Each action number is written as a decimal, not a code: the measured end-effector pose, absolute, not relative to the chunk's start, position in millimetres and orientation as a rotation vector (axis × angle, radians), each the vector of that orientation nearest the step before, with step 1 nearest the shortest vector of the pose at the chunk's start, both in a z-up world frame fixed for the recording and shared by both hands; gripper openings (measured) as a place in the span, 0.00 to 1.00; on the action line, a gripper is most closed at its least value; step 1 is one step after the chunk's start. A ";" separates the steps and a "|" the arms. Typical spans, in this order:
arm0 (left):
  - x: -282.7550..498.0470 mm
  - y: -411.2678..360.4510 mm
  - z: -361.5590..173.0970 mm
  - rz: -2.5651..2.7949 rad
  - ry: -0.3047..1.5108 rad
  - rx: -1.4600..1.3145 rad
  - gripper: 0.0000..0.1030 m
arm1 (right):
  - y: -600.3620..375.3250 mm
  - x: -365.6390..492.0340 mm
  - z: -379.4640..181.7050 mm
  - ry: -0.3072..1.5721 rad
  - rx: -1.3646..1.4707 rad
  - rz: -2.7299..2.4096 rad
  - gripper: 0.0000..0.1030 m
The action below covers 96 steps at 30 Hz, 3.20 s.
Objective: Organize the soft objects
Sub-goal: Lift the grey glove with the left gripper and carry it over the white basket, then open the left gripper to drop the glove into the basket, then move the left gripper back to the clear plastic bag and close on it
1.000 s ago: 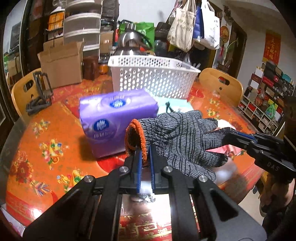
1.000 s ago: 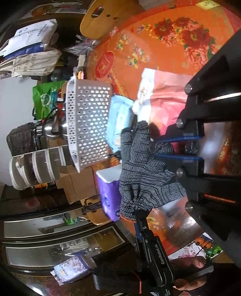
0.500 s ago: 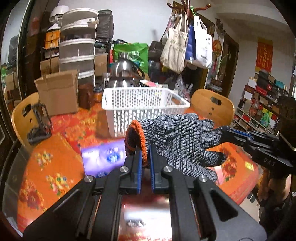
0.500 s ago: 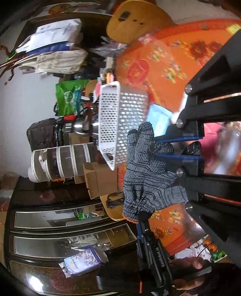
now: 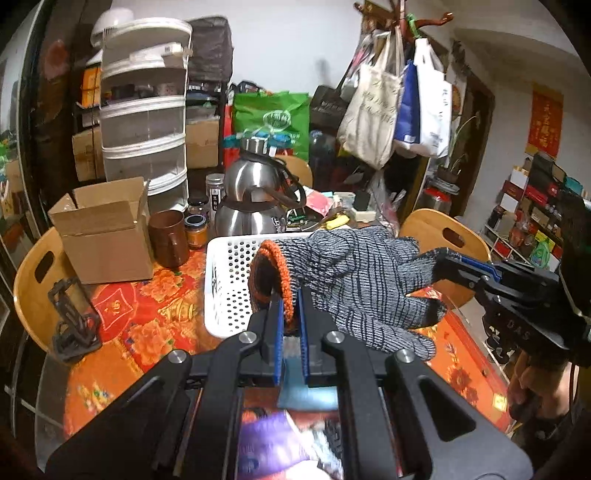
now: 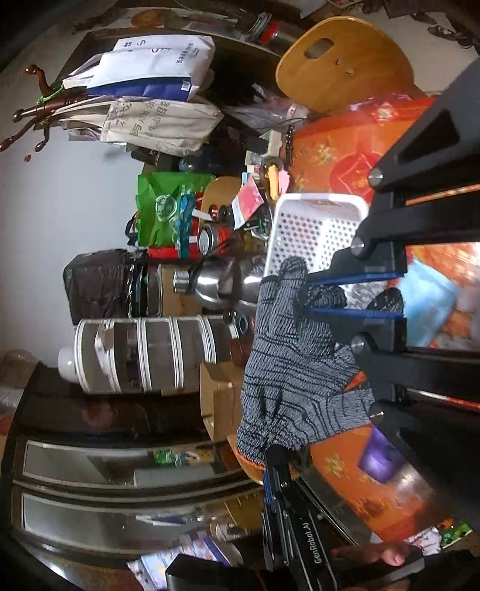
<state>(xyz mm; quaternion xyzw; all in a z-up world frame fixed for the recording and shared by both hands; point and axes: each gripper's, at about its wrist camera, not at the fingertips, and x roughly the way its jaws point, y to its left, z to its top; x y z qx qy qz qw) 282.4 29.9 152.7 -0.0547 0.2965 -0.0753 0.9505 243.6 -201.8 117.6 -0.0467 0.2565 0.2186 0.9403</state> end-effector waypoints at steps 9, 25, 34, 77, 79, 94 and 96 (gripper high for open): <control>392.7 16.0 102.1 -0.085 0.753 -0.116 0.06 | -192.4 353.2 93.3 0.616 -0.132 0.336 0.10; 423.2 26.1 46.9 0.054 0.722 -0.052 0.89 | -190.1 400.6 30.0 0.727 -0.088 0.342 0.59; 404.6 40.6 46.4 0.055 0.744 -0.057 0.90 | -193.5 385.4 32.8 0.714 -0.113 0.304 0.77; 43.2 70.0 -99.0 -0.027 0.800 -0.179 0.92 | -263.5 35.3 -91.7 0.746 0.063 0.387 0.72; 47.5 69.0 -106.4 -0.027 0.808 -0.182 0.92 | -257.1 33.2 -98.1 0.753 0.050 0.402 0.68; 55.5 26.2 -133.4 -0.052 0.765 -0.029 0.92 | -229.4 36.4 -109.1 0.713 -0.045 0.420 0.46; 54.9 21.9 -134.5 -0.046 0.752 -0.025 0.92 | -229.5 35.3 -109.9 0.702 -0.066 0.414 0.42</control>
